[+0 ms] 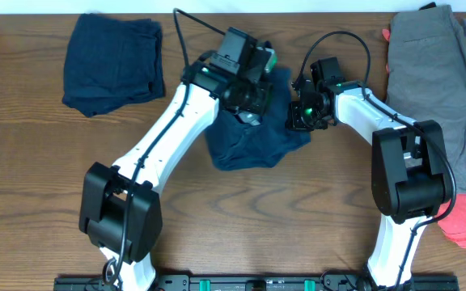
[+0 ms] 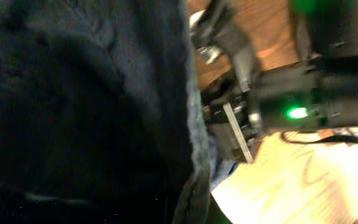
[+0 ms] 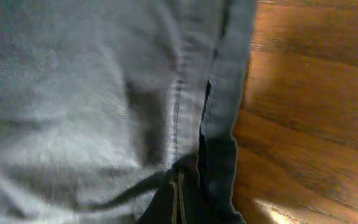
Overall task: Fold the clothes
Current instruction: 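Lay the folded shorts down and release with both grippers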
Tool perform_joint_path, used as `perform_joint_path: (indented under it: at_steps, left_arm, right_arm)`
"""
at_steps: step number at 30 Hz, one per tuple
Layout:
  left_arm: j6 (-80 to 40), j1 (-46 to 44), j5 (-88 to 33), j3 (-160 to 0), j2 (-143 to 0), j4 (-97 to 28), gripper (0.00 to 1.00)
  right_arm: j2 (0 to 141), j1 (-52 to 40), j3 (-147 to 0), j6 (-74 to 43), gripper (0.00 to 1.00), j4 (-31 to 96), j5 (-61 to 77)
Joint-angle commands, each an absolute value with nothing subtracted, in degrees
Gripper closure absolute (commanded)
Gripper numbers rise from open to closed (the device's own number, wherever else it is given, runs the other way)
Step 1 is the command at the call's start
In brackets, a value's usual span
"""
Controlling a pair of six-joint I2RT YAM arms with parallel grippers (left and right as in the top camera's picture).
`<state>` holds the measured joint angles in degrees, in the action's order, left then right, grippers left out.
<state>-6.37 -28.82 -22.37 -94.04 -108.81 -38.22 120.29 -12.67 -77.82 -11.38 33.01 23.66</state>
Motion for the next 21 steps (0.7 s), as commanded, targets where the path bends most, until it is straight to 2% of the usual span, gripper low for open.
perform_joint_path:
  at_steps: [1, 5, 6, 9, 11, 13, 21]
  left_arm:
    - [-7.9, -30.0, -23.9, -95.1, -108.5, -36.4, 0.94]
    - [-7.8, -31.0, -23.6, -95.0, -109.0, -34.6, 0.94]
    - [-7.8, -31.1, -23.2, -95.0, -109.1, -34.5, 0.87]
    - [-7.8, -31.1, -22.4, -95.0, -109.3, -34.8, 0.51]
    - [-7.8, -30.9, -22.2, -95.0, -109.3, -34.8, 0.33]
    - [-7.8, -30.9, -22.2, -95.0, -109.3, -34.8, 0.28]
    - [-7.8, -30.9, -21.5, -95.0, -109.3, -34.9, 0.21]
  right_arm:
    - [123.9, -12.9, -75.0, -12.0, 0.99, 34.0, 21.3]
    - [123.9, -12.9, -75.0, -12.0, 0.99, 33.8, 21.3]
    - [123.9, -12.9, -75.0, -12.0, 0.99, 33.8, 21.4]
    - [123.9, -12.7, -75.0, -12.0, 0.99, 33.5, 22.2]
    - [123.5, -12.2, -75.2, -12.0, 0.99, 33.1, 23.6]
    - [122.4, -11.3, -75.8, -12.0, 0.99, 33.2, 24.1]
    - [108.4, -4.0, -80.4, -11.0, 0.99, 36.7, 23.8]
